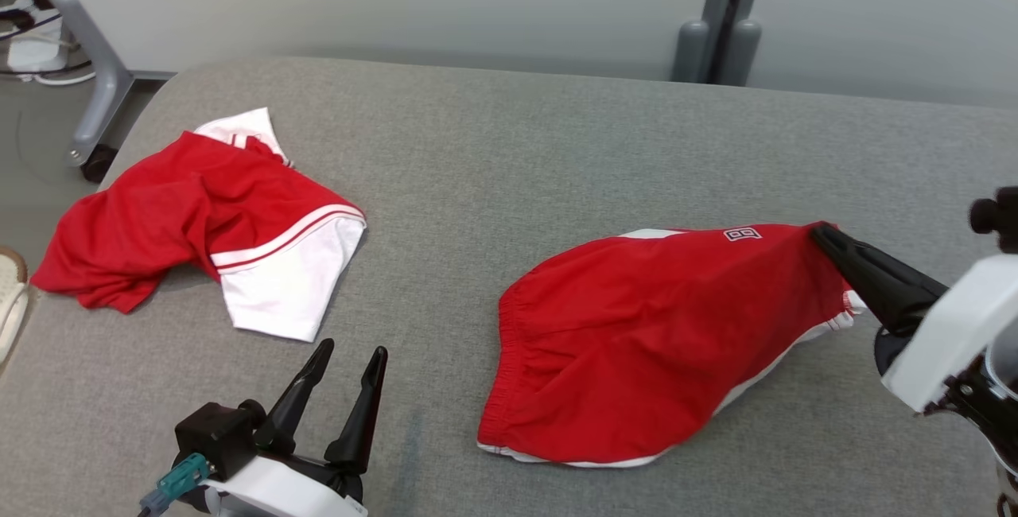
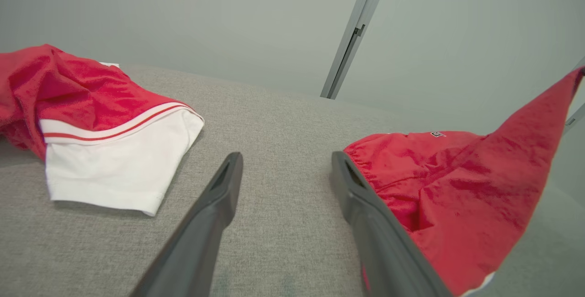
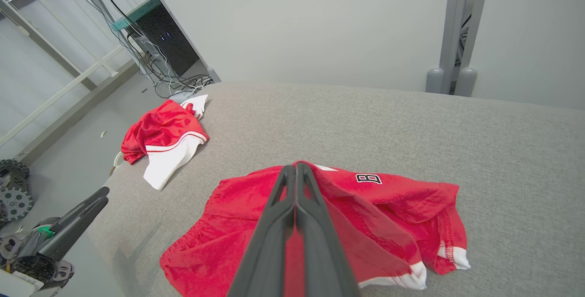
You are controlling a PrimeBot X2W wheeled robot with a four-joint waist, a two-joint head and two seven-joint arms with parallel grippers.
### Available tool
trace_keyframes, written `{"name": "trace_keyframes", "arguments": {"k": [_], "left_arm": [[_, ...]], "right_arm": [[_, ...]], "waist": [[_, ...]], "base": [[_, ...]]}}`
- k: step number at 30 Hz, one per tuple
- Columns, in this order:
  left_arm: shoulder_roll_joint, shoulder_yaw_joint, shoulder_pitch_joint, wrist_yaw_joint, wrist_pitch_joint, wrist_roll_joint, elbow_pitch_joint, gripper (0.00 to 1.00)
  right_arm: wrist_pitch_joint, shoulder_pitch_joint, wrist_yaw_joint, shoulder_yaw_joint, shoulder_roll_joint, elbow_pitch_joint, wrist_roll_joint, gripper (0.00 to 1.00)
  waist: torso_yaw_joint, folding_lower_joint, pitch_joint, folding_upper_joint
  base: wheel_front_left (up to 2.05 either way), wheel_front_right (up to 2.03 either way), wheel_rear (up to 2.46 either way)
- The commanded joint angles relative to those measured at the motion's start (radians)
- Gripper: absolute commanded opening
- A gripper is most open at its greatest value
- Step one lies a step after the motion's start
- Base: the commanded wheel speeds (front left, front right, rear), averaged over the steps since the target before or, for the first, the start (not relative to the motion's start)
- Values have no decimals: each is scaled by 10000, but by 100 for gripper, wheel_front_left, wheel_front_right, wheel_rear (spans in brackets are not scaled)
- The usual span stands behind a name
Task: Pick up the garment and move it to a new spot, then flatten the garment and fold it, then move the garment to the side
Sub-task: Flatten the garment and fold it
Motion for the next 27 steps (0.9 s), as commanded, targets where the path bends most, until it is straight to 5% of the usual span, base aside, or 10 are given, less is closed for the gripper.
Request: {"name": "trace_keyframes", "arguments": {"k": [1,9,21,22,23,24,27], "left_arm": [[-40,41,-108,-41,-44,73,22,100],[-153,-17,-450,-86,-45,136,180,100],[-12,-289,-813,-91,-45,-191,221,100],[10,-284,-814,-91,-45,-190,228,100],[30,-267,-814,-92,-45,-183,232,100],[41,-253,-806,-92,-45,-165,228,100],[63,-226,-755,-92,-44,-86,189,100]], "right_arm": [[170,-155,5,46,47,79,-113,0],[716,-2128,3,229,270,2896,-1543,0],[-1995,-4290,3,38,256,7658,-2790,0],[-2227,-4384,3,84,358,7901,-2801,11],[-2501,-4460,5,131,401,8112,-2839,36],[-2797,-4516,3,155,412,8313,-2899,100],[-3662,-4614,3,405,552,8891,-2849,100]], "waist": [[148,0,62,-1],[413,0,435,-1],[764,0,877,-1],[728,0,856,-1],[682,0,828,-1],[626,0,791,-1],[414,0,632,-1]], "base": [[0,0,0],[0,0,0],[0,0,0],[0,0,0],[0,0,0],[0,0,0],[0,0,0]]}}
